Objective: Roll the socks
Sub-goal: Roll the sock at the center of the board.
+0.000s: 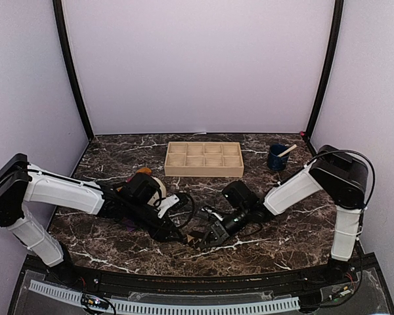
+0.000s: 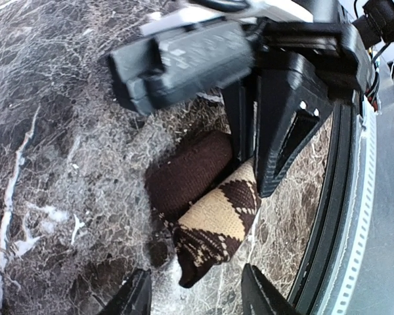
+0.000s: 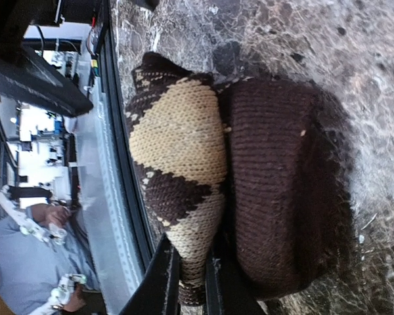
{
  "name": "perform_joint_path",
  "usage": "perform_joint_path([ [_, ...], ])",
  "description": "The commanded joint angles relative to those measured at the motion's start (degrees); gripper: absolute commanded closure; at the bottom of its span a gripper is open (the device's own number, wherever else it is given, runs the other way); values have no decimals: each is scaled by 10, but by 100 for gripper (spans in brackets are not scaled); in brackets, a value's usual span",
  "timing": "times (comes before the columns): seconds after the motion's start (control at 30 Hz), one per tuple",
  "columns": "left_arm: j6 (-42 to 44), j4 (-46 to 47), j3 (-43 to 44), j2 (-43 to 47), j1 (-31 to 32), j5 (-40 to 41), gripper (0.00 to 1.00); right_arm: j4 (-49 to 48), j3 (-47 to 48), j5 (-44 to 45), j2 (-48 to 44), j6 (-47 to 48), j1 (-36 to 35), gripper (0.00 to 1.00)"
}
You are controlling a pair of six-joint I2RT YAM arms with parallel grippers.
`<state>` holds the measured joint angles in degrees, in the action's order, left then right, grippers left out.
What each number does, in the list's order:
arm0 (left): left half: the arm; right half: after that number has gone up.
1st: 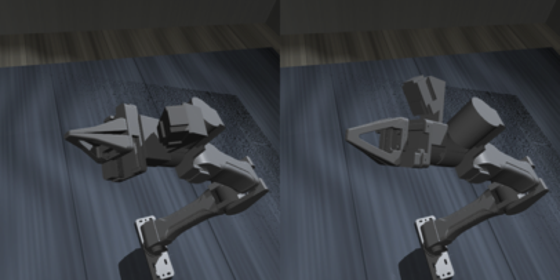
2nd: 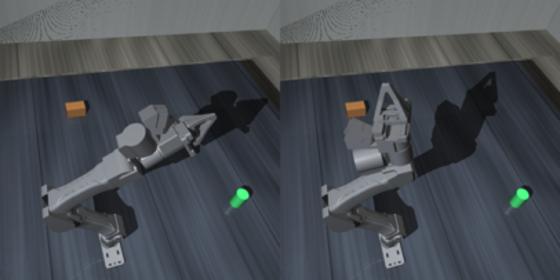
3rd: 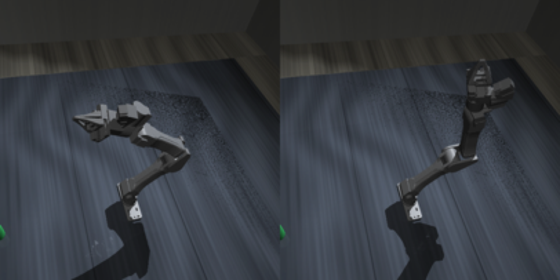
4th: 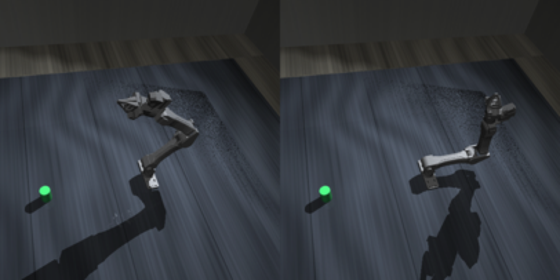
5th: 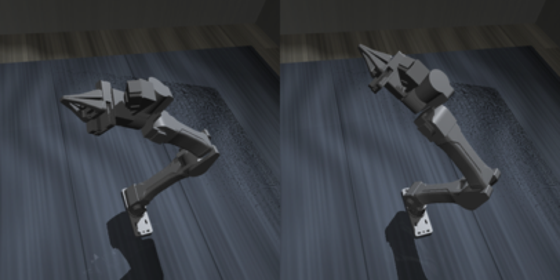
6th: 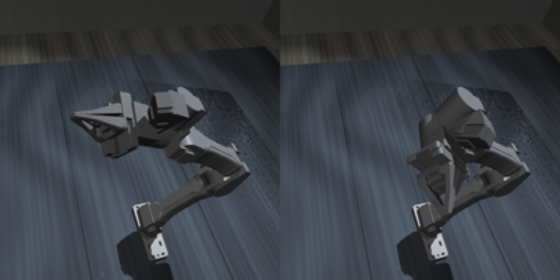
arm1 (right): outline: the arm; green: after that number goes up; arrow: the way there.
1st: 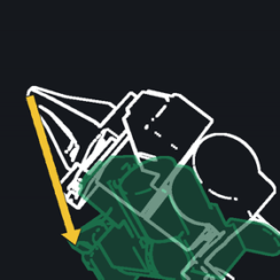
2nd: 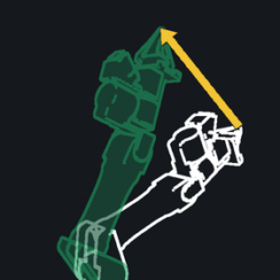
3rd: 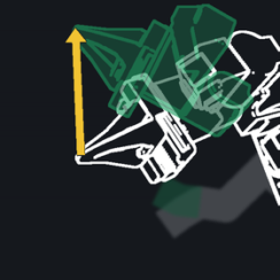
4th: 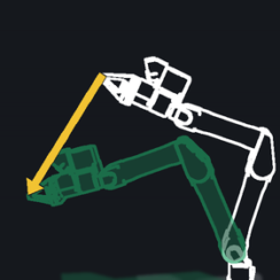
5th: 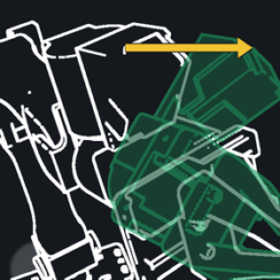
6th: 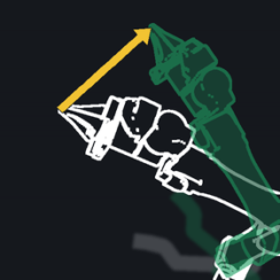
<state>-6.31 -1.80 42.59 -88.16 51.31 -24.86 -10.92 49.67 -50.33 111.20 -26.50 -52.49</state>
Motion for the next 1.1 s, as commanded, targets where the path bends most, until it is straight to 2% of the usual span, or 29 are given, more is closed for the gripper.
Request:
perform_joint_path([
  [0.0, 30, -2, 1, 11, 17, 20, 51, -59, -27, -47, 23, -89, 7, 100],
  [0.47, 99, -24, 30, -2, 66, 30, 50, -88, -30, -72, 33, -136, 12, 100],
  [0.63, 126, -19, 47, -24, 85, 75, 49, -81, -28, -72, 30, -132, 12, 100],
  [1.07, 178, -10, 66, -54, 104, 98, 49, -53, -19, -77, 34, -109, 12, 100],
])
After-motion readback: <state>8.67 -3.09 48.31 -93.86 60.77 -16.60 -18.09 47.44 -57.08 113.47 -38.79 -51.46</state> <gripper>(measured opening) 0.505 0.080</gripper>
